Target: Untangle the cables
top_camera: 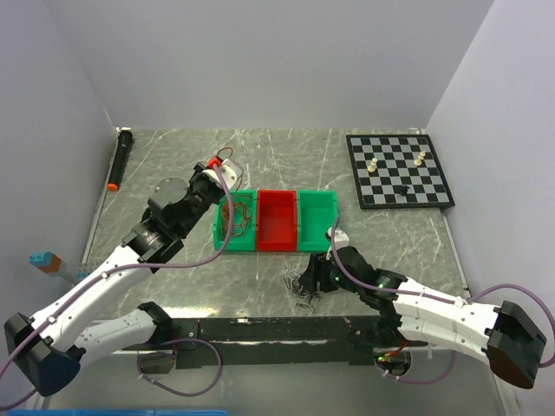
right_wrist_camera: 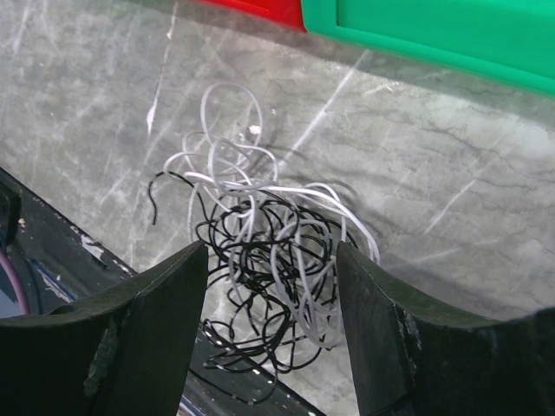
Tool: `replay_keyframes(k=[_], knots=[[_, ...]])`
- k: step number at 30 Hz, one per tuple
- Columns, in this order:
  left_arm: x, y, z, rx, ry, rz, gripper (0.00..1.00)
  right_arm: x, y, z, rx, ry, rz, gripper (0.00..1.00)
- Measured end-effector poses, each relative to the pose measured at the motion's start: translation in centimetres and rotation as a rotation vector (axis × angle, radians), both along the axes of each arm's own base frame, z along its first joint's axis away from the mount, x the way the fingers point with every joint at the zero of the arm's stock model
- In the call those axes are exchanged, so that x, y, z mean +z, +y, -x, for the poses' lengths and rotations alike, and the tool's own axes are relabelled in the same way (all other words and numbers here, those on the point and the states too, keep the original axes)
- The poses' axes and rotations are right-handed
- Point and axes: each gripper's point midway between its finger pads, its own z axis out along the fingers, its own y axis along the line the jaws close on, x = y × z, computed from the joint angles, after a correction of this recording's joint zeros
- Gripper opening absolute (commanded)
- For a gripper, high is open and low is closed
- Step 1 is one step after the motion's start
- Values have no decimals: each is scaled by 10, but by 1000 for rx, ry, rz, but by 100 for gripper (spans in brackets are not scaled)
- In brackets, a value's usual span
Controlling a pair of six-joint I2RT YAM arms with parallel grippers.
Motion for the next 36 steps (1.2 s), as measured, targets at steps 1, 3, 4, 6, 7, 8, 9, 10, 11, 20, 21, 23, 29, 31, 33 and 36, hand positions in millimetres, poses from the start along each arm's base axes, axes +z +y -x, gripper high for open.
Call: replay_keyframes(k=[1, 3, 4, 6, 7, 8, 9, 10, 11, 20, 21, 23, 29, 31, 33, 36], knots=[[-2, -2, -2, -1, 7, 1, 1, -1, -1, 0, 0, 2, 2, 68], [-6, -4, -4, -1, 16, 1, 1, -3, -2, 1, -1, 7, 6, 68], [-8, -5, -6, -1, 20, -1, 1, -4, -2, 2, -2, 9, 6, 68], [-12, -7, -8, -2, 25, -5, 1, -3, -2, 2, -4, 10, 4, 68], [-15, -8, -8, -3, 26, -5, 1, -3, -2, 2, -4, 10, 3, 68], [-17, -8, -9, -2, 28, -8, 1, -3, -2, 2, -4, 10, 3, 68], [-22, -9, -9, -2, 30, -10, 1, -4, -2, 2, -4, 10, 3, 68], [-27, -9, -10, -2, 35, -14, 1, -4, -2, 2, -4, 10, 4, 68], [-34, -10, -11, -2, 45, -22, 1, -4, -2, 2, -4, 10, 4, 68], [-89, -20, -13, -38, 141, -84, 1, -5, -2, 2, -5, 10, 3, 68], [-94, -20, -13, -40, 148, -89, 1, -5, -2, 2, -5, 11, 3, 68], [-104, -22, -13, -45, 158, -99, 1, -5, -2, 2, -5, 11, 4, 68], [-133, -23, -13, -65, 174, -155, 1, -8, -2, 2, -4, 18, 13, 68], [-141, -24, -12, -77, 174, -176, 1, -9, -3, 2, -4, 22, 18, 68], [-148, -25, -11, -91, 171, -196, 1, -11, -3, 3, -4, 27, 25, 68], [-157, -26, -10, -111, 165, -228, 1, -14, -3, 3, -4, 32, 32, 68]])
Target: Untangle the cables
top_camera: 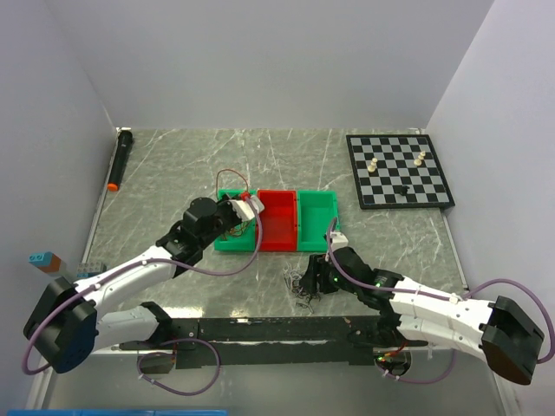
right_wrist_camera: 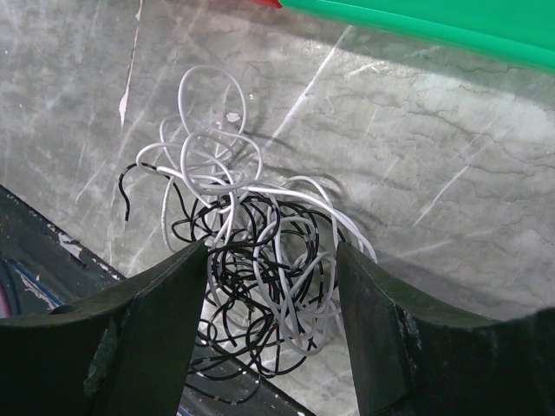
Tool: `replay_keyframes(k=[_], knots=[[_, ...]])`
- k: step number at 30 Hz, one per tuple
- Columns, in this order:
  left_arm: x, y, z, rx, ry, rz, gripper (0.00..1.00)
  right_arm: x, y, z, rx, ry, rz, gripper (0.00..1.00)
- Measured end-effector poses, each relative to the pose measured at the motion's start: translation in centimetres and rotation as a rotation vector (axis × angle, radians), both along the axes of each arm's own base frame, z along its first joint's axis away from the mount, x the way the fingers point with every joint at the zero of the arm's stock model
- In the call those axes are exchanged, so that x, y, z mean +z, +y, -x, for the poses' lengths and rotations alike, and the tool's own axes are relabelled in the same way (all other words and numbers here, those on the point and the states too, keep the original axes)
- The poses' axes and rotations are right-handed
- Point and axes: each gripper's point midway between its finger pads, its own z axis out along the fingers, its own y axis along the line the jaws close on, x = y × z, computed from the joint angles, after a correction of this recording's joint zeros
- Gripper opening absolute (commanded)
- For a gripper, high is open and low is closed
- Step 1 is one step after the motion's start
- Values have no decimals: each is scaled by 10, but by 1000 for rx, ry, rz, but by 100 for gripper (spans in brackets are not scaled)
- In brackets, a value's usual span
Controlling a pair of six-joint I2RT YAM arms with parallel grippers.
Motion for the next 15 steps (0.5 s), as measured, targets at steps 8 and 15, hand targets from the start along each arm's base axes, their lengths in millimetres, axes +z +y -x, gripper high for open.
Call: replay_keyframes(k=[8, 15], knots=[[-25, -3, 2, -37, 13, -55, 3, 0, 0, 0, 0, 0, 0, 68], [-47, -4, 5, -44, 66, -60, 28, 3, 1, -1, 0, -7, -10, 68]])
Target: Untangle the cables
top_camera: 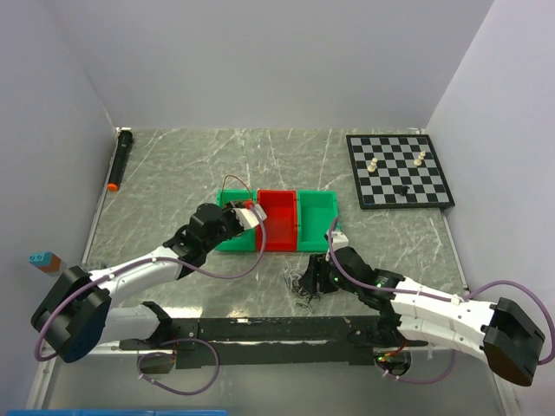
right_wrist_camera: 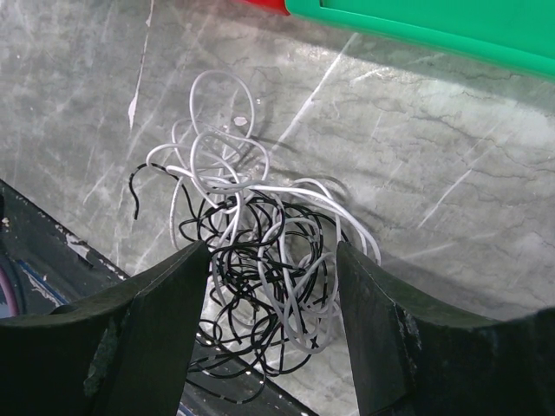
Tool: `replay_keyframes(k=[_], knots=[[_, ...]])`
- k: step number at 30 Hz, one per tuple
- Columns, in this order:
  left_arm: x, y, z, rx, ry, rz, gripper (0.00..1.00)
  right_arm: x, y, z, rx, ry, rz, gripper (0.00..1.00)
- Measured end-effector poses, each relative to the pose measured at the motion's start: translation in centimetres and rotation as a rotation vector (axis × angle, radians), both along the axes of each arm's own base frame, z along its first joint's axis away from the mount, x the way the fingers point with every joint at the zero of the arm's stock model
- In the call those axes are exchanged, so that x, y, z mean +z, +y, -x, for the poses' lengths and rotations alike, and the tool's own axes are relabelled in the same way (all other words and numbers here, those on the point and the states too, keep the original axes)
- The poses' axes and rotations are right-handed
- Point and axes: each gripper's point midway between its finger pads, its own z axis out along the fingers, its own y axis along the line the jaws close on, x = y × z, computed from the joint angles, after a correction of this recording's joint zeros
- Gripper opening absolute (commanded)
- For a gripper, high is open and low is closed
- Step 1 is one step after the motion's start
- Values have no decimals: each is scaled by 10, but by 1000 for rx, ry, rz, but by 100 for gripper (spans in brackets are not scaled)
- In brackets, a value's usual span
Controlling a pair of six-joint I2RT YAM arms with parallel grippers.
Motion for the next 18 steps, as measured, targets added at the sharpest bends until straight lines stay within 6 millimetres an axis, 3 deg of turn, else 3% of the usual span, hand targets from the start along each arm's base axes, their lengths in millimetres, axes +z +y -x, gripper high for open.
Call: replay_keyframes(k=[2, 15, 18], knots=[[-3, 0, 2, 4, 15, 11, 41, 1, 0, 0, 0, -3, -4, 68], [-18, 17, 8, 108, 105, 105, 44, 1, 0, 0, 1, -4, -4, 68], [-13, 25, 4, 153, 107, 146, 65, -1, 0, 0, 1, 2, 2, 68]])
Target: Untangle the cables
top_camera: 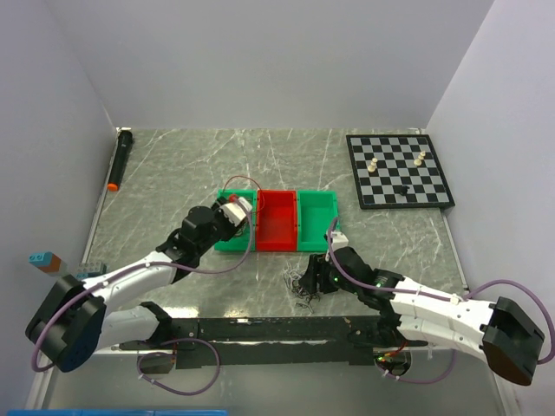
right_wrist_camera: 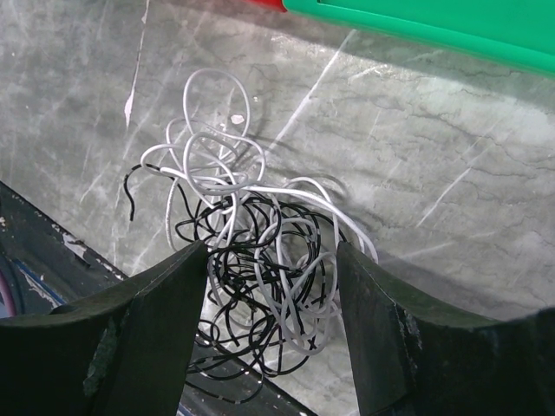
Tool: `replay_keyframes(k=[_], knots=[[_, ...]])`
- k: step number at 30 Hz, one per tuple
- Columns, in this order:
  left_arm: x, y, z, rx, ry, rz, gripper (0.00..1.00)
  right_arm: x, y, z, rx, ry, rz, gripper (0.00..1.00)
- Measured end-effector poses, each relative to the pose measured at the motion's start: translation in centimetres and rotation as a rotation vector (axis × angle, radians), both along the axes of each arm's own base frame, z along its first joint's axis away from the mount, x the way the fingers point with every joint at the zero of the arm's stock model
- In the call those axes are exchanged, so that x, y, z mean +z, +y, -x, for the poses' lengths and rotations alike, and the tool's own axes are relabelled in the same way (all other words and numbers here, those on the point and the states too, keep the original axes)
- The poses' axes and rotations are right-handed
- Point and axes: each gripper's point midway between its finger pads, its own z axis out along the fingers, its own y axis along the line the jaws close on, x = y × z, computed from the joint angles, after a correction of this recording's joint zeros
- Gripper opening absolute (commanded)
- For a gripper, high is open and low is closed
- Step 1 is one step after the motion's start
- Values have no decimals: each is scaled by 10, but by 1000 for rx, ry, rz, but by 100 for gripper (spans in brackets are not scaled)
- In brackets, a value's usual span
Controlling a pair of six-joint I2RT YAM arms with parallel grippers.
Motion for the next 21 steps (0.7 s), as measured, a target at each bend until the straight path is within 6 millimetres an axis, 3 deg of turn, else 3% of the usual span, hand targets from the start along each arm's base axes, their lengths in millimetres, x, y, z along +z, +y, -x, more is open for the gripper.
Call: replay_keyframes(k=[4, 6, 10, 12, 14, 17, 21], knots=[[20, 1, -6, 45, 7, 73, 78, -2, 0, 1, 1, 6, 5, 68], [45, -2, -15, 62, -11, 118, 89, -3, 0, 1, 2, 9, 9, 68], [100, -8, -33, 71, -72, 224, 93, -7, 0, 1, 2, 17, 19, 68], [111, -15, -32, 6, -73, 232, 93, -7, 0, 1, 3, 18, 20, 68], [102, -27, -22, -88, -45, 195, 94, -7, 0, 0, 3, 17, 18, 68], [65, -42, 2, -229, 13, 80, 92, -7, 0, 0, 2, 17, 18, 68], [4, -36, 25, -321, 83, -83, 75, -7, 0, 0, 2, 16, 18, 68]])
